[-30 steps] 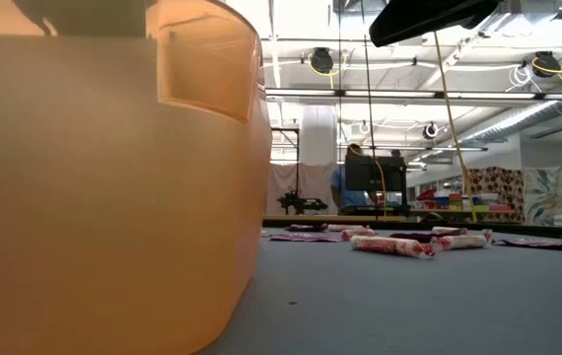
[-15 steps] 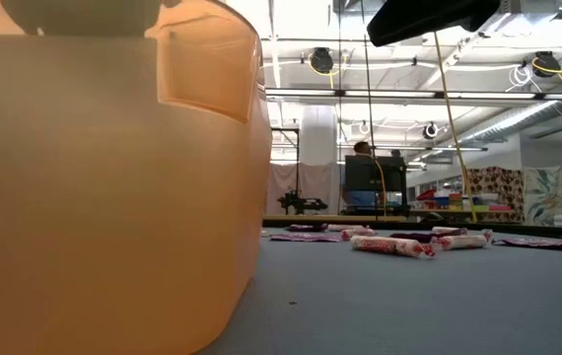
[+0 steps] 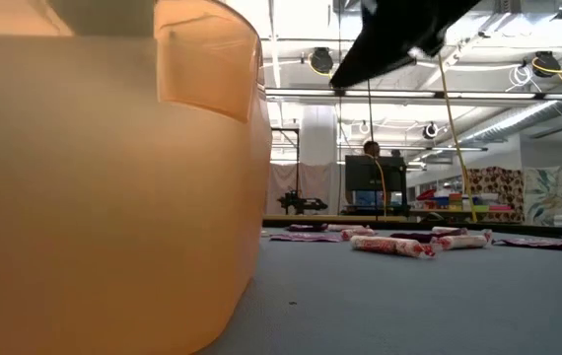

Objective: Sort candy
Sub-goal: Put the yellow candy into the transparent bin

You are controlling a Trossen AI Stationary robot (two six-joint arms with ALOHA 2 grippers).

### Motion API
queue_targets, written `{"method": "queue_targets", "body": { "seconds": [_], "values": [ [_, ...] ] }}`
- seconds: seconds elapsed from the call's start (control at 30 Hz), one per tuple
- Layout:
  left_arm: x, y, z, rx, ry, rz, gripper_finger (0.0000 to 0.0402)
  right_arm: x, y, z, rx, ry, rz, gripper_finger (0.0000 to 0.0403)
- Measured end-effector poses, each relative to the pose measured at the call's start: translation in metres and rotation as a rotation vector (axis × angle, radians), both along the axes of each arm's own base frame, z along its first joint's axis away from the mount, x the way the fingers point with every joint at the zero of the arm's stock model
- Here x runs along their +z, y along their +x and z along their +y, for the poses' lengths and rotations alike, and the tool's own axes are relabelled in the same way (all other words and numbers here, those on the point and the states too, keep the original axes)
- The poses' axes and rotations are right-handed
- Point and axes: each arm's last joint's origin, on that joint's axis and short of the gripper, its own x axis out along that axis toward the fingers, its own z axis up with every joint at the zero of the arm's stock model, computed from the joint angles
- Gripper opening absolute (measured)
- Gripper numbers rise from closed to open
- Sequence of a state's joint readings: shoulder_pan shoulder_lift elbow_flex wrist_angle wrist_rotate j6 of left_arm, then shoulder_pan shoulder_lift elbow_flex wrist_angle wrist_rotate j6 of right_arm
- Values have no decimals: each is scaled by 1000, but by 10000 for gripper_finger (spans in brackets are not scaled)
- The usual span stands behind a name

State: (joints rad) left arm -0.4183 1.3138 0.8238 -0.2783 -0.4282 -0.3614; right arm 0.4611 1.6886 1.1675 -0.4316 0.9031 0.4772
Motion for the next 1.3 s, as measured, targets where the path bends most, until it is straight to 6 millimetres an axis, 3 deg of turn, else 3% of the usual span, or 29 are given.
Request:
{"method": "queue_targets", "body": {
  "seconds": [0.3,0.57,0.7,0.97,1.3],
  "values": [
    [15,-4,7,49,238,-65,173,-2,33,-81,254,125,210,100],
    [16,-3,12,87,359,-63,173,2,45,-162,334,274,131,100],
    [16,-2,15,103,361,-61,173,-17,53,-192,334,371,110,102],
    [16,-1,17,121,329,-73,173,-73,68,-212,371,470,172,159],
    [19,1,17,131,309,-103,173,-89,76,-214,444,376,177,231]
  ]
}}
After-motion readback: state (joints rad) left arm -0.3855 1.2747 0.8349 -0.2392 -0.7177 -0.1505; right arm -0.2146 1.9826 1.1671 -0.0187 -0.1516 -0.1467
